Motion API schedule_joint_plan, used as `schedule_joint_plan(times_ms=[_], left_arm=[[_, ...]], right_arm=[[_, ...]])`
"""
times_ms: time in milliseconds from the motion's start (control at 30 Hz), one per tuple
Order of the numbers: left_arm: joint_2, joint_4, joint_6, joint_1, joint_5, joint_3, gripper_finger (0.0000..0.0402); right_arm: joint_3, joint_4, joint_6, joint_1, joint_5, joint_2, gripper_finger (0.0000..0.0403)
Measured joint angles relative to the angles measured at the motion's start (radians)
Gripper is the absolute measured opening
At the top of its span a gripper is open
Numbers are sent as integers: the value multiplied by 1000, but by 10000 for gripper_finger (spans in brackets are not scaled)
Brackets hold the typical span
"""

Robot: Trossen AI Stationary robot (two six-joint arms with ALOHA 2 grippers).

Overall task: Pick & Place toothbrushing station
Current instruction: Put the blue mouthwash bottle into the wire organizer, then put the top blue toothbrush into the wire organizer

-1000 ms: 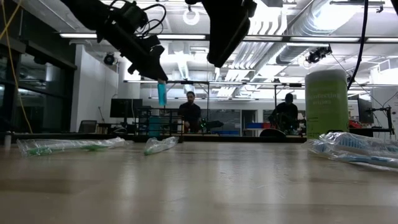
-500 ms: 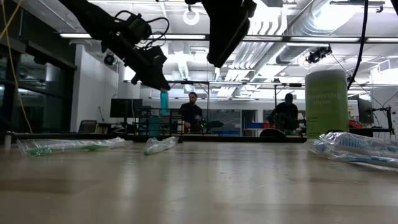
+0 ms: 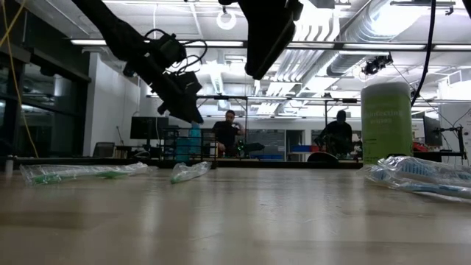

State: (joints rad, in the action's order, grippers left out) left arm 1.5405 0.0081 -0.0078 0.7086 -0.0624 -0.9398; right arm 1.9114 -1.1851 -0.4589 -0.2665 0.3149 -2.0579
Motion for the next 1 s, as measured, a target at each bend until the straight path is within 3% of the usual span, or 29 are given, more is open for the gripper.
schedule_joint_plan(times_ms=[1000], left_arm=[[29, 4, 15, -5, -19, 0, 125]], right_arm=[[0, 0, 0, 0, -3, 0, 216]])
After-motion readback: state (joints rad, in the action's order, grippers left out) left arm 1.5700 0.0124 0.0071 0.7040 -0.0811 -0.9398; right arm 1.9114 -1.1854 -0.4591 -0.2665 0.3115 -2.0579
